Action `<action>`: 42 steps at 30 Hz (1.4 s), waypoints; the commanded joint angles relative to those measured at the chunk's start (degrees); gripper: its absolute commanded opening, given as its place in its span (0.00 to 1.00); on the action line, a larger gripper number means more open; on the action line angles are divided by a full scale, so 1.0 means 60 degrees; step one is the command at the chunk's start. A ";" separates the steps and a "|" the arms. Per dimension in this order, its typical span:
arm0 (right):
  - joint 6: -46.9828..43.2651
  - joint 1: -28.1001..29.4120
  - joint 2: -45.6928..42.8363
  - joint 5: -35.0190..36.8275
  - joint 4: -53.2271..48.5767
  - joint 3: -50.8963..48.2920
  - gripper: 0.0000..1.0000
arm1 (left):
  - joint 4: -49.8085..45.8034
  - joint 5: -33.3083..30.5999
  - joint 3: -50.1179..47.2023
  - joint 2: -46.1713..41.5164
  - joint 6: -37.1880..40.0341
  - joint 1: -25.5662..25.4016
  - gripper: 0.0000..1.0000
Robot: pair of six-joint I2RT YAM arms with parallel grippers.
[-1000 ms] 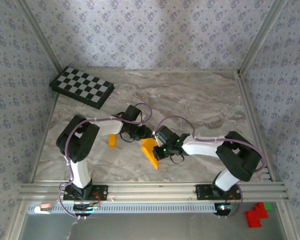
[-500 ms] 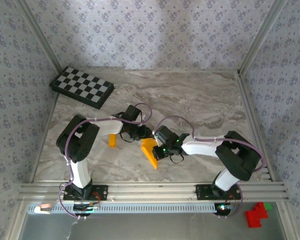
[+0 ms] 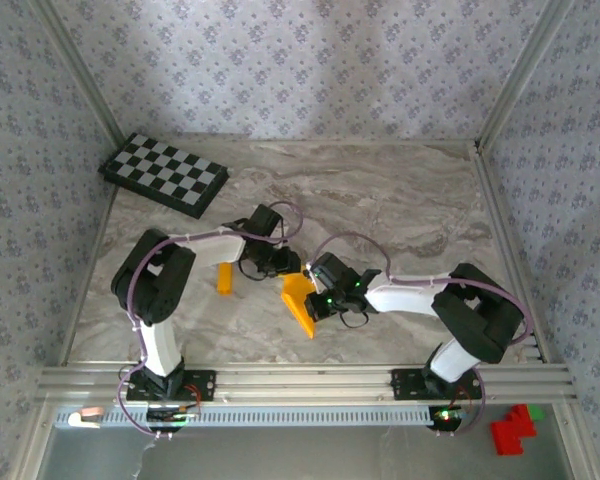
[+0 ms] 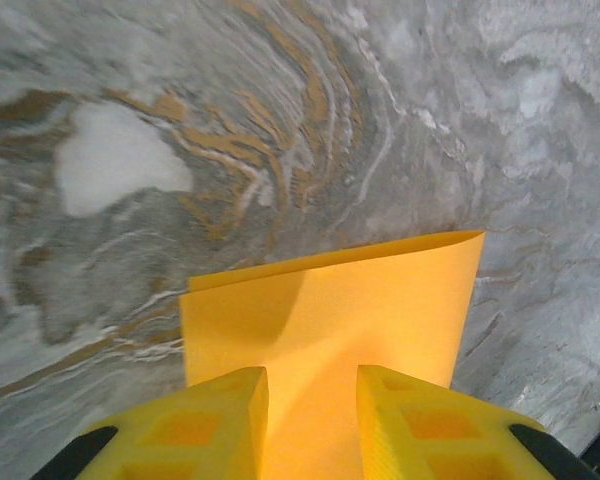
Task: Fold a paper plane with a square sheet of paper (pick it up from the middle)
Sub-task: Third fold the triangle at the center of the table.
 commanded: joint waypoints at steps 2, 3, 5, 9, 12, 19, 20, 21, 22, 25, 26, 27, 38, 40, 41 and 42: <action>0.0152 0.0045 0.0211 0.0445 -0.0581 -0.0440 0.06 | -0.0466 -0.0278 -0.0019 -0.1015 0.0179 0.0196 0.29; 0.0174 0.0046 0.0231 0.0432 -0.0536 -0.0439 0.06 | -0.0415 -0.0326 -0.0200 -0.1231 0.0088 0.0203 0.29; 0.0207 0.0040 0.0270 0.0403 -0.0463 -0.0439 0.06 | -0.0185 -0.0299 -0.0682 -0.1682 -0.0176 0.0192 0.26; 0.0259 0.0062 0.0334 0.0390 -0.0371 -0.0470 0.06 | 0.0486 -0.0047 -0.1780 -0.2580 -0.0912 0.0040 0.16; 0.0243 0.0062 0.0347 0.0394 -0.0363 -0.0468 0.06 | 0.0897 0.0142 -0.2295 -0.2960 -0.1338 -0.0252 0.10; 0.0219 0.0062 0.0366 0.0389 -0.0377 -0.0454 0.06 | 0.1468 0.0229 -0.2845 -0.2870 -0.1838 -0.0785 0.03; 0.0217 0.0062 0.0376 0.0387 -0.0370 -0.0454 0.06 | 0.1559 0.0276 -0.2860 -0.2795 -0.1872 -0.0837 0.02; 0.0224 0.0054 0.0374 0.0387 -0.0350 -0.0465 0.06 | 0.1633 0.0314 -0.2839 -0.2718 -0.1902 -0.0864 0.02; 0.0227 0.0061 0.0374 0.0387 -0.0349 -0.0468 0.06 | 0.1717 0.0384 -0.2818 -0.2643 -0.1930 -0.0896 0.01; 0.0230 0.0061 0.0375 0.0394 -0.0351 -0.0461 0.06 | 0.1888 0.0487 -0.2759 -0.2460 -0.2029 -0.1034 0.00; 0.0245 0.0062 0.0374 0.0394 -0.0349 -0.0454 0.06 | 0.1910 0.0501 -0.2733 -0.2392 -0.2036 -0.1096 0.00; 0.0227 0.0062 0.0385 0.0390 -0.0352 -0.0454 0.06 | 0.1923 0.0501 -0.2718 -0.2308 -0.2043 -0.1152 0.00; 0.0240 0.0062 0.0448 0.0401 -0.0391 -0.0439 0.06 | 0.1641 0.0315 -0.2795 -0.1829 -0.1725 -0.1267 0.00; 0.0247 0.0061 0.0455 0.0387 -0.0374 -0.0439 0.06 | 0.1601 0.0274 -0.2884 -0.1760 -0.1670 -0.1263 0.00; 0.0246 0.0062 0.0473 0.0387 -0.0369 -0.0440 0.06 | 0.1599 0.0267 -0.2930 -0.1716 -0.1642 -0.1267 0.00; 0.0269 0.0062 0.0490 0.0373 -0.0366 -0.0439 0.05 | 0.1607 0.0254 -0.2973 -0.1668 -0.1619 -0.1266 0.00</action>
